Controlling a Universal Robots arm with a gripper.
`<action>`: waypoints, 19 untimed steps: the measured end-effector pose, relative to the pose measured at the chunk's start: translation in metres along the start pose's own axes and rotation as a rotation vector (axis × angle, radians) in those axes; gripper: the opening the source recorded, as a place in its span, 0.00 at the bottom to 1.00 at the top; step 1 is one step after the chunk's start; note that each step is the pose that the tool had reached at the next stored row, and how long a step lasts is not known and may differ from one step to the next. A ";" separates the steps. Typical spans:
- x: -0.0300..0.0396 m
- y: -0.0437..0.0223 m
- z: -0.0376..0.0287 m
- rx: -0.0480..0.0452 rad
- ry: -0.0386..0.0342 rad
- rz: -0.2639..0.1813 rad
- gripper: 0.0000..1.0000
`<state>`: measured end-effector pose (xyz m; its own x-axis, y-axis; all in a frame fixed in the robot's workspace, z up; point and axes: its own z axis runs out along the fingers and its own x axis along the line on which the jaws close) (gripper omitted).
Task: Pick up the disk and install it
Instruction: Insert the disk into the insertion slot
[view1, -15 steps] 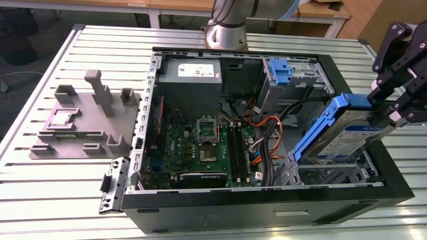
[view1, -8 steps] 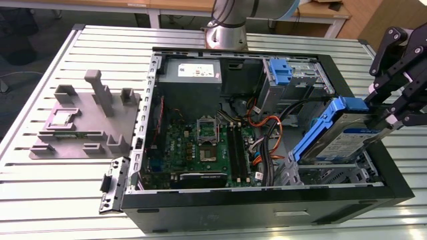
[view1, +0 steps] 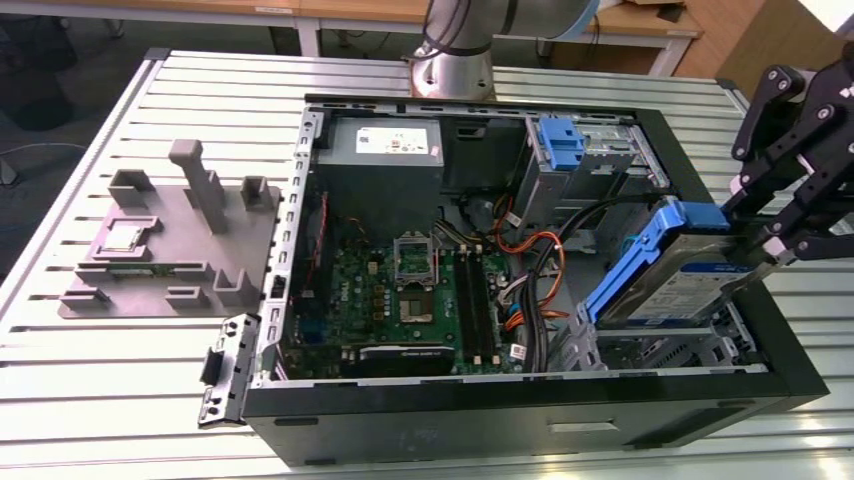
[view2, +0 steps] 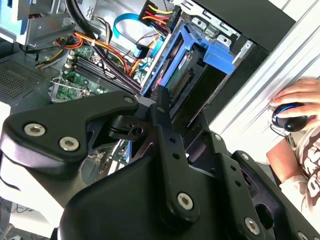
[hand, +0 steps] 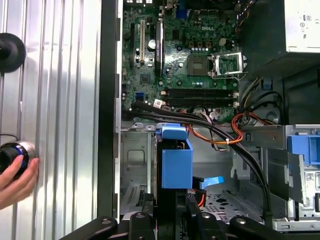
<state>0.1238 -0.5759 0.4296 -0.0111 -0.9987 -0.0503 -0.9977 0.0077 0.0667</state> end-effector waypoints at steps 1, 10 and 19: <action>0.0001 -0.0001 0.0018 0.0001 0.0001 0.000 0.35; 0.0012 -0.0012 0.0181 0.0000 0.0000 0.000 0.35; 0.0023 -0.0023 0.0344 0.0001 0.0001 0.000 0.35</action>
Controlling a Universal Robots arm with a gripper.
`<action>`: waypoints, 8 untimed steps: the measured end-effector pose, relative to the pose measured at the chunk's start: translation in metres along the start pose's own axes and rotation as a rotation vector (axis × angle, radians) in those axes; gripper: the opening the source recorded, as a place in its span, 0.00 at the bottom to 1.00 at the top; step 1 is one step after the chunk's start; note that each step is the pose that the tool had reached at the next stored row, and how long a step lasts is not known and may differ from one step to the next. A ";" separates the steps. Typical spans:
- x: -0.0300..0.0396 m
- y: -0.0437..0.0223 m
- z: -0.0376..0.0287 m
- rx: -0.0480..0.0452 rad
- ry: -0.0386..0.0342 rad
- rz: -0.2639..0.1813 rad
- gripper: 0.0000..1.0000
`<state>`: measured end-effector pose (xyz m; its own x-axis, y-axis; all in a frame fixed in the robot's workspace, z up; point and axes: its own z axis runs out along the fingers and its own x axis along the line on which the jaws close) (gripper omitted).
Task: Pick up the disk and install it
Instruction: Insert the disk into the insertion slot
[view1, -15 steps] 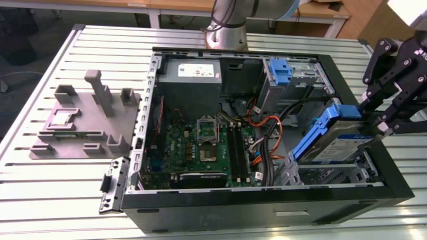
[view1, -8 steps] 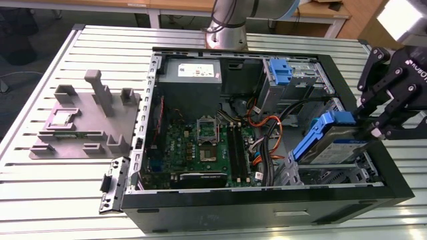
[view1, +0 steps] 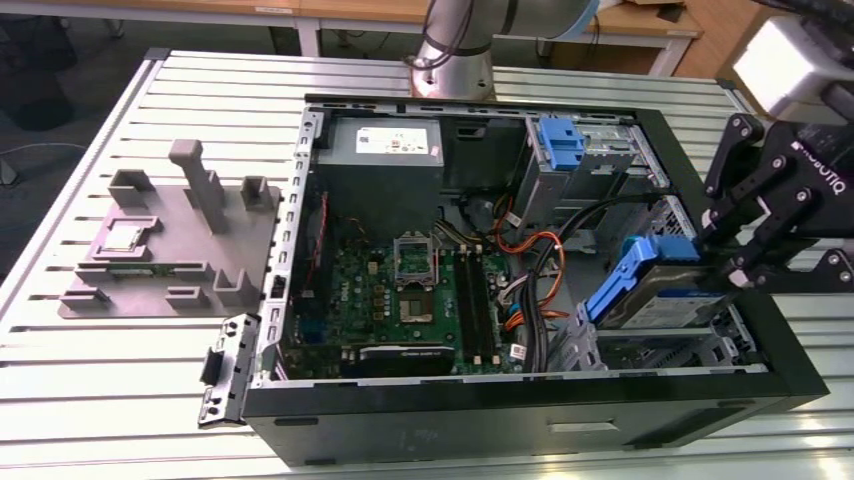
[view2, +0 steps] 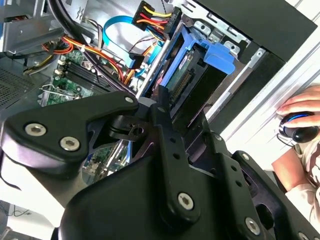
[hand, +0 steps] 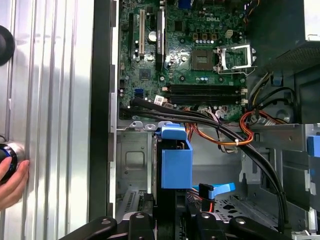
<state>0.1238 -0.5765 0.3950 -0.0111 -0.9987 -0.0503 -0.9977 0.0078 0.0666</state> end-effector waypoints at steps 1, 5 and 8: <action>0.0001 -0.0001 0.0018 0.0000 0.0000 0.000 0.35; 0.0005 -0.0006 0.0090 0.0000 -0.0001 0.000 0.35; 0.0008 -0.0009 0.0139 0.0000 0.0000 0.000 0.35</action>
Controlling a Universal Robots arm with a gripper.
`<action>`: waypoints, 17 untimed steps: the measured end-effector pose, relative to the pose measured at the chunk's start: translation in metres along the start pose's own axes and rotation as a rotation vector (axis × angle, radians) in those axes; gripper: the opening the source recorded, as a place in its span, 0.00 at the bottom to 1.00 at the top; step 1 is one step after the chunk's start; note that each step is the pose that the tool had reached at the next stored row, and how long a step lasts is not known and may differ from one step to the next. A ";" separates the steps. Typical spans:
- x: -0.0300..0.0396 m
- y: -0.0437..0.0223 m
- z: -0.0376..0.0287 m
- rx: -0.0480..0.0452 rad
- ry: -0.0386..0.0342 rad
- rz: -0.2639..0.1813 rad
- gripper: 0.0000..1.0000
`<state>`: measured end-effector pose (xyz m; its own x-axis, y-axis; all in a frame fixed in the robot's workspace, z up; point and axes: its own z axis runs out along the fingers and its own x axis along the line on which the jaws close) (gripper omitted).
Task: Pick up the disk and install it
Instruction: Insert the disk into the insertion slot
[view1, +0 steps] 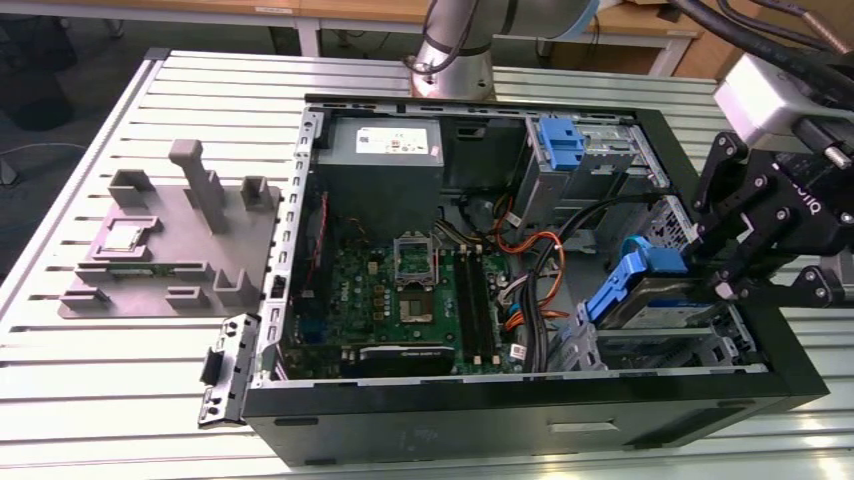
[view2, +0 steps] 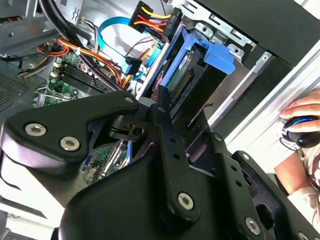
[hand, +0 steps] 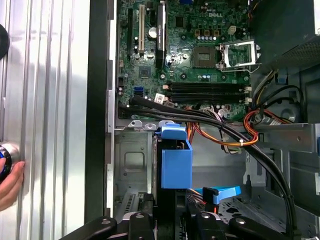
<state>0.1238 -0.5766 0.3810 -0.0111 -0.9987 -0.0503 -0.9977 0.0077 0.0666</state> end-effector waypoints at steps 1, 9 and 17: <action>0.0000 0.0000 0.0002 0.0000 0.0001 0.000 0.35; 0.0000 0.0000 0.0004 0.0000 0.0001 0.000 0.35; 0.0000 0.0006 0.0013 0.0008 -0.0011 0.000 0.42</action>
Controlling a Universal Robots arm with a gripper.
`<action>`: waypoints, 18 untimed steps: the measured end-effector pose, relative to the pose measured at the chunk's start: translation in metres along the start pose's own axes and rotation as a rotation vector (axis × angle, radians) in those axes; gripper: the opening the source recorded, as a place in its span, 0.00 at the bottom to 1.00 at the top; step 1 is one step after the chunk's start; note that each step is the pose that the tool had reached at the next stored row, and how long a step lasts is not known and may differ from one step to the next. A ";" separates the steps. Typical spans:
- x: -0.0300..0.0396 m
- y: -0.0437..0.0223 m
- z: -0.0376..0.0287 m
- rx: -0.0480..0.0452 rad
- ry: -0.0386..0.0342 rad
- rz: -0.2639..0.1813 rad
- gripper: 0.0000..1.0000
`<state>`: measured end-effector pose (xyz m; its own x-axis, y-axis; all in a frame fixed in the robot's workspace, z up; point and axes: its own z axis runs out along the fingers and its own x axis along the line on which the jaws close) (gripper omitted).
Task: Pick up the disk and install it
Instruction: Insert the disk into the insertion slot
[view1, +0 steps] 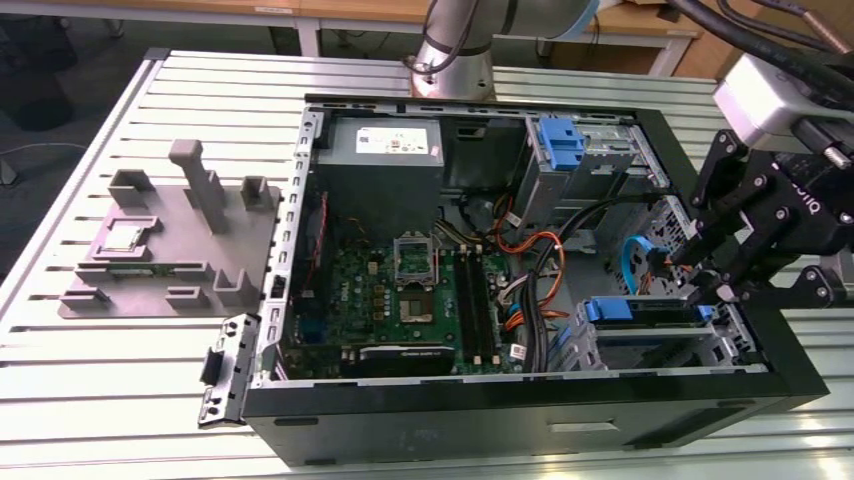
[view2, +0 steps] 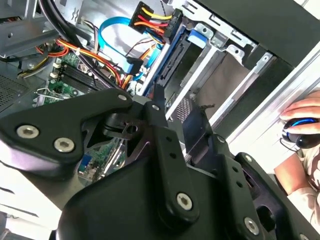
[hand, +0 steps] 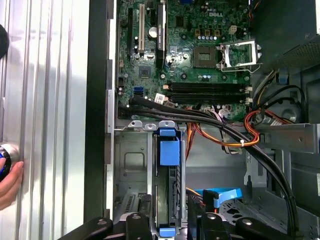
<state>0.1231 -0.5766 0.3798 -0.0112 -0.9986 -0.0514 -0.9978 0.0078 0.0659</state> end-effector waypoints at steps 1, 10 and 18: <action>0.0001 0.0013 0.0012 0.0016 -0.0011 0.000 0.42; -0.0006 0.0105 0.0126 0.0158 -0.0103 -0.002 0.42; -0.0006 0.0133 0.0173 0.0364 -0.0176 -0.003 0.42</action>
<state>0.1087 -0.5750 0.3634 -0.0086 -0.9976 -0.0691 -0.9995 0.0066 0.0293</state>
